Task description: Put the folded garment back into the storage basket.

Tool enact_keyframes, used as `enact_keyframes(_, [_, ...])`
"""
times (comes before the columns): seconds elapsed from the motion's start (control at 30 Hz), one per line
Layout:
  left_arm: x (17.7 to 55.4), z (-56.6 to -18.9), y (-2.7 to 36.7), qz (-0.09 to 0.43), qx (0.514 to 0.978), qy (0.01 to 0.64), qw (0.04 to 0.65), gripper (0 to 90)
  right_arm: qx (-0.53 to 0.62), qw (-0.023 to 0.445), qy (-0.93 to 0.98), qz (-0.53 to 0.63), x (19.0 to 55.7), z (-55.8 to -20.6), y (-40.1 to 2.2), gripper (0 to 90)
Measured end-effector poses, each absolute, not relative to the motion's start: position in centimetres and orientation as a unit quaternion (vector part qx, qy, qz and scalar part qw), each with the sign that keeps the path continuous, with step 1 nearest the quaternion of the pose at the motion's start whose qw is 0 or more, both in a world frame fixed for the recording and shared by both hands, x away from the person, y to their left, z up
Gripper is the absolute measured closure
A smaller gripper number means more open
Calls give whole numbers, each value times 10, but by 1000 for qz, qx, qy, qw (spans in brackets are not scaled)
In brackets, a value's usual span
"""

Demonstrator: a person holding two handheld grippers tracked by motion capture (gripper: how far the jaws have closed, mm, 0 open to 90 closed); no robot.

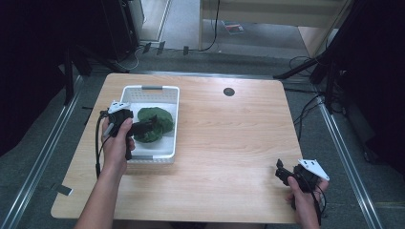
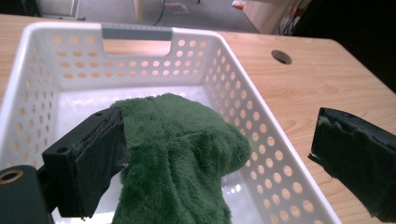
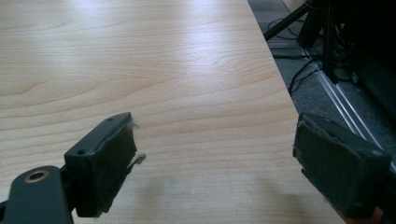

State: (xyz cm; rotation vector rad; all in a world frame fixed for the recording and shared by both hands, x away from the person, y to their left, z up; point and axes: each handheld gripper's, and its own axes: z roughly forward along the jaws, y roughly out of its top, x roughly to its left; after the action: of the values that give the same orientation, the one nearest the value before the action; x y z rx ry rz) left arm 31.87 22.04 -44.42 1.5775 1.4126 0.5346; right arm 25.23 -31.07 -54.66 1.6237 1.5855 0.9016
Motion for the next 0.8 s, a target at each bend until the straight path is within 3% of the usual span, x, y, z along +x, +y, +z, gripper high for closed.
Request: enact_keyframes(0.8, [255, -440, 277, 265, 616, 565, 481, 12, 625, 343, 611, 344, 252, -547, -310, 131])
